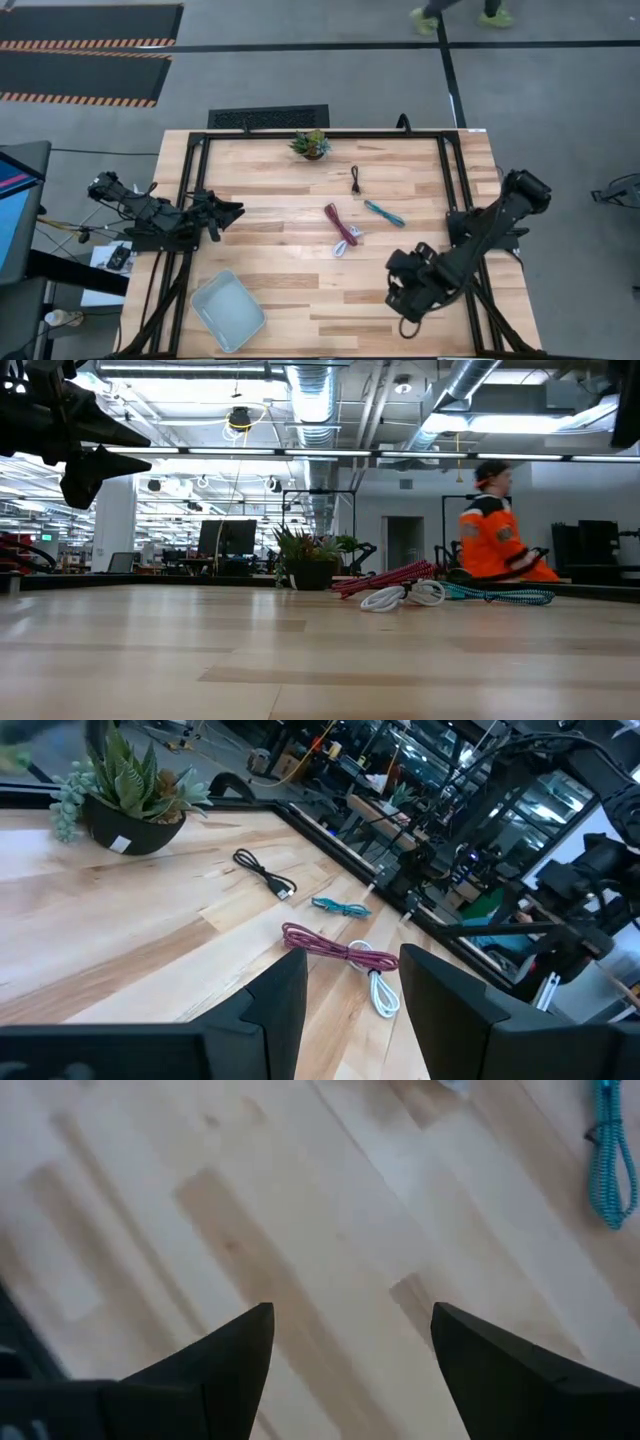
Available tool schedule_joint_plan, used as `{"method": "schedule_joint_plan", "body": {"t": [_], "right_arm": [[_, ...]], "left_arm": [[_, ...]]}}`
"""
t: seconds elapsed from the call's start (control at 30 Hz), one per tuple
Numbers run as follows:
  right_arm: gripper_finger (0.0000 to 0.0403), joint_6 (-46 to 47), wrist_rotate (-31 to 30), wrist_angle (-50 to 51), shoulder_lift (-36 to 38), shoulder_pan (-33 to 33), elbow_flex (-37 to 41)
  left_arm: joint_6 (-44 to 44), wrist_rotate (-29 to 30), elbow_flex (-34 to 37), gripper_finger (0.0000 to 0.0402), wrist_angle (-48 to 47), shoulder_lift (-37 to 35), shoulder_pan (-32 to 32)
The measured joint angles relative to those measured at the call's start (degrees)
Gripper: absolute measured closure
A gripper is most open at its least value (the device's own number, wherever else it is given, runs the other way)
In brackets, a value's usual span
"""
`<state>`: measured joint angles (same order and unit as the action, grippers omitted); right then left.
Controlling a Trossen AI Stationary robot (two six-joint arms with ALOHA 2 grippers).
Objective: Pick and place USB-C Cables
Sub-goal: Put the blue charger cable into the gray bin
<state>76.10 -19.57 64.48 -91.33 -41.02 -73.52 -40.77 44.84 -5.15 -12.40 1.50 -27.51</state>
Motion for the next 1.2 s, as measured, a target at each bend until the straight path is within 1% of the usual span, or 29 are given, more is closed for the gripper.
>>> {"method": "schedule_joint_plan", "body": {"t": [0.07, 0.17, 0.43, 0.6, 0.87, 0.97, 1.1, 1.2], "right_arm": [[0.0106, -0.1, 0.7, 1.4, -1.0, 1.4, 0.0], [0.0106, -0.1, 0.0, 4.5, -2.2, 3.2, 0.0], [0.0106, -6.6, -0.1, 6.1, -2.2, 7.9, 0.0], [0.0106, -7.5, -0.7, 6.4, 1.6, 7.5, 0.0], [0.0106, -7.2, -6.1, 7.8, 10.3, 6.1, 0.0], [0.0106, -5.5, -6.5, 11.9, 13.3, 5.3, 0.0], [0.0106, 0.1, -6.5, 20.2, 16.8, 3.9, 0.0], [0.0106, 4.2, -7.7, 23.4, 19.1, 1.8, 0.0]], "left_arm": [[0.0, 0.0, 0.0, 0.0251, 0.0, 0.0, 0.0], [-0.2, 0.0, 0.0, 0.0251, 0.0, 0.0, 0.0], [-0.2, 0.0, 0.0, 0.0251, -0.1, 0.0, 0.0], [-0.2, 0.0, 0.1, 0.0251, -0.1, 0.0, 0.0], [-0.2, 0.0, 0.1, 0.0251, -0.1, 0.0, 0.0], [-0.2, 0.0, 0.1, 0.0251, -0.1, 0.0, 0.0], [-0.2, 0.0, 0.1, 0.0251, -0.1, 0.0, 0.0], [-0.2, 0.0, 0.1, 0.0251, -0.1, 0.0, 0.0]]}}
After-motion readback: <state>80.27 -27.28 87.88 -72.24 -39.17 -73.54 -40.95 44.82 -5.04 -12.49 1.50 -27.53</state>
